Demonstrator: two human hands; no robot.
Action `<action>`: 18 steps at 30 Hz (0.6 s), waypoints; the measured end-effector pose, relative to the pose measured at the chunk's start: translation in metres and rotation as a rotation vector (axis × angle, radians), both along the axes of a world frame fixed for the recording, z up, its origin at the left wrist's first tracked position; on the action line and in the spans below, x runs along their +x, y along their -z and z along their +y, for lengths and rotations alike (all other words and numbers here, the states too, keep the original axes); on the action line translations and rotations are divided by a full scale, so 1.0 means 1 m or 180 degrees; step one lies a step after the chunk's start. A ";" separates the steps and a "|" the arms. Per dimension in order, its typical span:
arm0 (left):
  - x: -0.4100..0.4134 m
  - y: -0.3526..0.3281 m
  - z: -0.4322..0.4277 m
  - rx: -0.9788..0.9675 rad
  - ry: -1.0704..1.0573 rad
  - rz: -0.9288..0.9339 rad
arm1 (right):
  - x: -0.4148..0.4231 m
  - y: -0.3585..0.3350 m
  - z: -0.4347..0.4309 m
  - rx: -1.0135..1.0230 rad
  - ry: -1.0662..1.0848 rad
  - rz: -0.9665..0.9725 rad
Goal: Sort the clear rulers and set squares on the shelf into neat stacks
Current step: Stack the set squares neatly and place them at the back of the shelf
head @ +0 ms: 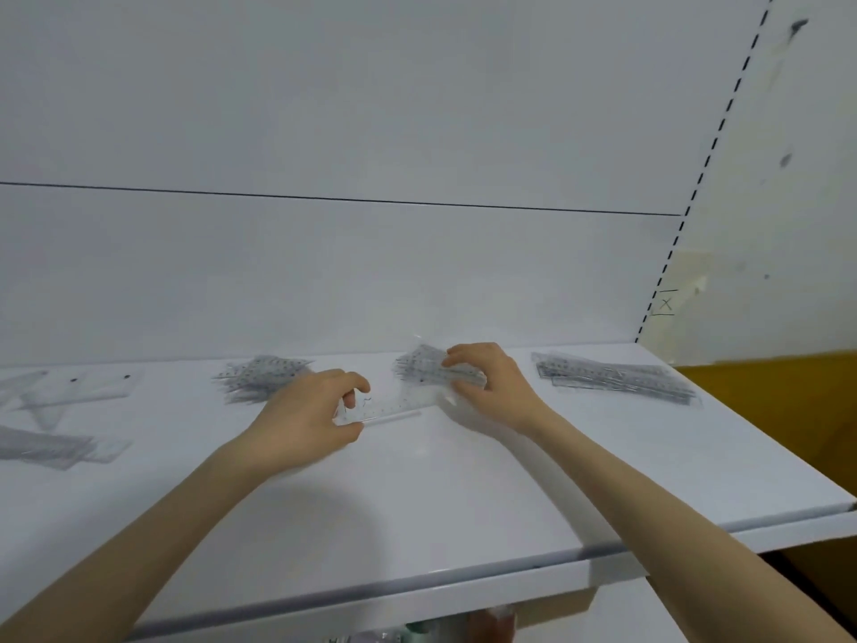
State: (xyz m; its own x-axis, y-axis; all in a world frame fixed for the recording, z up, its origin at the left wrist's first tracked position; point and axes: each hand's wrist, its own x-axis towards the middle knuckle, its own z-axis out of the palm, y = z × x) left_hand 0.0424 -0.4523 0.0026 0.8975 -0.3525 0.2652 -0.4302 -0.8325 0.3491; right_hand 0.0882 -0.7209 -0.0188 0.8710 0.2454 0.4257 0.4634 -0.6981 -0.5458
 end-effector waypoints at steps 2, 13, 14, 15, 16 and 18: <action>0.002 0.000 -0.016 -0.0002 0.0125 0.0014 | -0.021 -0.014 -0.001 0.0244 -0.0208 0.0189; 0.011 -0.005 -0.106 0.0325 0.1013 -0.0076 | -0.070 -0.021 -0.067 -0.0900 -0.0198 0.0144; 0.015 -0.003 -0.108 0.0366 0.0991 -0.0068 | -0.072 -0.021 -0.084 -0.0851 -0.0058 0.0202; 0.018 -0.001 -0.107 0.0365 0.0947 -0.0060 | -0.073 -0.021 -0.102 -0.0771 0.0116 0.0260; 0.021 0.003 -0.105 0.0329 0.0885 -0.0049 | -0.074 -0.021 -0.122 -0.0686 0.0342 0.0330; 0.027 0.010 -0.097 0.0196 0.0737 -0.0009 | -0.071 -0.019 -0.163 -0.0554 0.0859 0.0431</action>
State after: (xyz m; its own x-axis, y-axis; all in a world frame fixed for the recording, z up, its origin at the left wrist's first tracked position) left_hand 0.0694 -0.5493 -0.0078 0.7902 -0.5643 0.2391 -0.6128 -0.7313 0.2994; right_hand 0.0170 -0.8839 -0.0003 0.9601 0.0574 0.2738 0.1811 -0.8737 -0.4516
